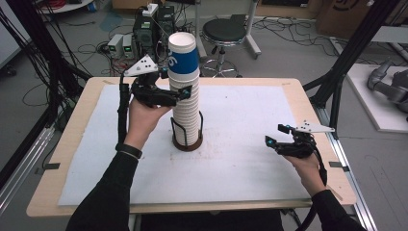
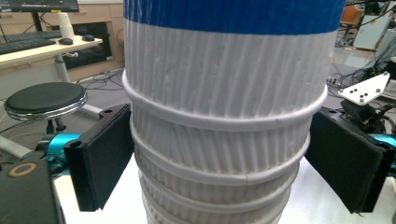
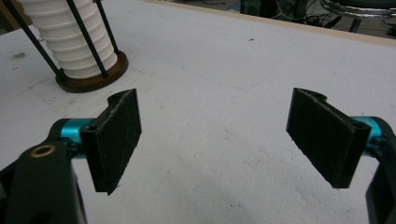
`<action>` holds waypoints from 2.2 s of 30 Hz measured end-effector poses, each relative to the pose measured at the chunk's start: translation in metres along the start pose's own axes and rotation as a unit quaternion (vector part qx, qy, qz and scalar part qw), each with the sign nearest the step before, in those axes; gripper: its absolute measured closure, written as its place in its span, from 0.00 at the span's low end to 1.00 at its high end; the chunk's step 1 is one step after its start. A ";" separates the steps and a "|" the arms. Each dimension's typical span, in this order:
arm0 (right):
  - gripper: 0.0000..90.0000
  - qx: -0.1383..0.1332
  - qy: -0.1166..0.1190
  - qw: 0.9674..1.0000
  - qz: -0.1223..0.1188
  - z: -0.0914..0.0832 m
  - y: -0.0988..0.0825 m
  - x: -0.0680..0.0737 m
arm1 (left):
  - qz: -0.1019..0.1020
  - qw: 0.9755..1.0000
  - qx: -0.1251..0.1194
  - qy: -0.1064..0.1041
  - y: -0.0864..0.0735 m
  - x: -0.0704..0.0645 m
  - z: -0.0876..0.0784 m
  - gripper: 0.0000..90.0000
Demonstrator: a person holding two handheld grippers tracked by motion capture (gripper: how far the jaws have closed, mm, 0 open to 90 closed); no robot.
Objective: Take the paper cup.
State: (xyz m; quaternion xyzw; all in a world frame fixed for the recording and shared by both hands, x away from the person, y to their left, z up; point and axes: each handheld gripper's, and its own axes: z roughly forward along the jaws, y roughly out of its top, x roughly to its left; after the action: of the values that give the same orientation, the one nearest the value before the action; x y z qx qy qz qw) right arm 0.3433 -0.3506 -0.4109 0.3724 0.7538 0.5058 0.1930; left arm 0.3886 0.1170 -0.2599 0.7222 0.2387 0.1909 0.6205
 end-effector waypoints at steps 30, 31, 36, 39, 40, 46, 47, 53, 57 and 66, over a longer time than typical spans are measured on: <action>0.21 -0.046 0.071 0.996 -0.027 0.008 0.073 0.033 | 0.003 1.000 0.003 -0.010 0.001 0.003 0.001 0.13; 0.21 -0.049 0.077 0.995 -0.030 0.008 0.078 0.035 | 0.003 1.000 0.004 -0.010 0.001 0.003 0.001 0.13; 0.21 -0.057 0.101 0.992 -0.047 0.014 0.111 0.045 | 0.003 1.000 0.005 -0.011 0.002 0.003 0.001 0.13; 0.21 -0.064 0.111 0.990 -0.057 0.016 0.132 0.051 | 0.003 1.000 0.004 -0.010 0.002 0.003 0.001 0.13; 0.21 -0.064 0.111 0.990 -0.057 0.016 0.132 0.051 | 0.003 1.000 0.004 -0.010 0.002 0.003 0.001 0.13; 0.21 -0.076 0.134 0.984 -0.089 0.026 0.176 0.072 | 0.003 1.000 0.005 -0.011 0.002 0.003 0.001 0.13; 0.21 -0.076 0.134 0.984 -0.089 0.026 0.176 0.072 | 0.004 1.000 0.005 -0.011 0.002 0.003 0.001 0.13; 0.21 -0.095 0.152 0.978 -0.106 0.037 0.218 0.093 | 0.003 1.000 0.007 -0.011 0.002 0.003 0.001 0.13; 0.21 -0.100 0.163 0.975 -0.111 0.043 0.238 0.104 | 0.003 1.000 0.006 -0.011 0.002 0.003 0.001 0.13; 0.21 -0.112 0.194 0.969 -0.105 0.059 0.272 0.127 | 0.003 1.000 0.005 -0.012 0.002 0.003 0.001 0.13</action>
State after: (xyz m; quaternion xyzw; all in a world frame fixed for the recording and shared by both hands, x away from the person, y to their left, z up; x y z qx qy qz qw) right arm 0.3996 -0.1605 -0.1780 0.1621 0.7505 0.6262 0.1355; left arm 0.3920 0.1179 -0.2583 0.7282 0.2303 0.1831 0.6190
